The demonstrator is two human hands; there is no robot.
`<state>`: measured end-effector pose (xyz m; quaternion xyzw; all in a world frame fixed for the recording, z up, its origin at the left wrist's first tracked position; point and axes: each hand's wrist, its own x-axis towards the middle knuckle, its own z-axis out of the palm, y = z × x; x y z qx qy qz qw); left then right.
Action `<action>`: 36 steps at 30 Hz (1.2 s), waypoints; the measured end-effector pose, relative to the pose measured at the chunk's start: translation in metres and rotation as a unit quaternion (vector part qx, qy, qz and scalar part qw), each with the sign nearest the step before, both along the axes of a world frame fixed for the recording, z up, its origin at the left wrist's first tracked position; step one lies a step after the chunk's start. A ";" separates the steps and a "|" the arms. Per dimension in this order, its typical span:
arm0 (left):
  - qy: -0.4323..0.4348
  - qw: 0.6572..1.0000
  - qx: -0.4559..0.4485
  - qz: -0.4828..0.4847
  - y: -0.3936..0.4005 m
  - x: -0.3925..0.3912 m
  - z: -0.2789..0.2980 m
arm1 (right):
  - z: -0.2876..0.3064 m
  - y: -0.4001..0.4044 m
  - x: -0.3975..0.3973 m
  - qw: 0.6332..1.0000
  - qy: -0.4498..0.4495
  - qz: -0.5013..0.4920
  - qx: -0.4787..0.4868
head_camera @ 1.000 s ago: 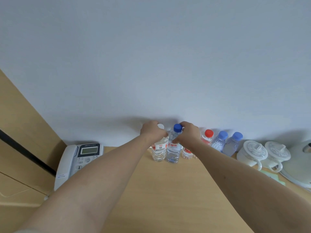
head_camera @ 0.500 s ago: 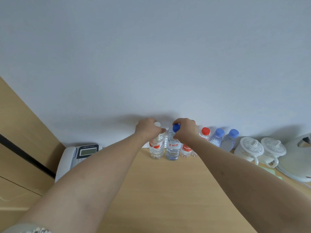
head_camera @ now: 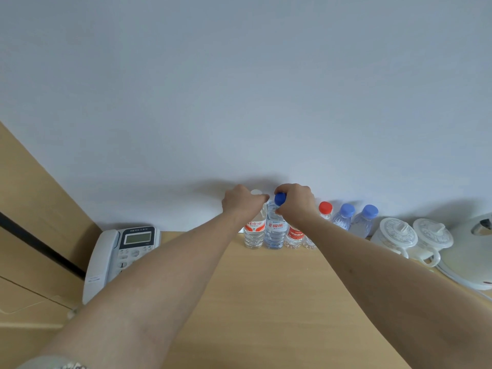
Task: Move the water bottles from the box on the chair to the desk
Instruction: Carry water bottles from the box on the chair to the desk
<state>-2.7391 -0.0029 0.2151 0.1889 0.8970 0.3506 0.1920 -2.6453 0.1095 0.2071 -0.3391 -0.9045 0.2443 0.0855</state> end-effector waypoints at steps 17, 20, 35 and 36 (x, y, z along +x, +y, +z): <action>0.250 0.943 -0.048 -0.212 -0.031 0.021 0.046 | 0.031 -0.034 0.060 0.996 0.020 -0.088 0.021; 0.274 0.922 -0.042 -0.270 -0.039 0.045 0.046 | 0.030 -0.054 0.094 0.992 -0.001 -0.120 0.049; 0.375 0.744 -0.010 -0.554 -0.006 0.314 0.045 | 0.046 -0.135 0.389 0.911 -0.082 -0.398 0.073; 0.382 0.729 -0.007 -0.568 -0.005 0.339 0.047 | 0.047 -0.141 0.412 0.903 -0.083 -0.416 0.068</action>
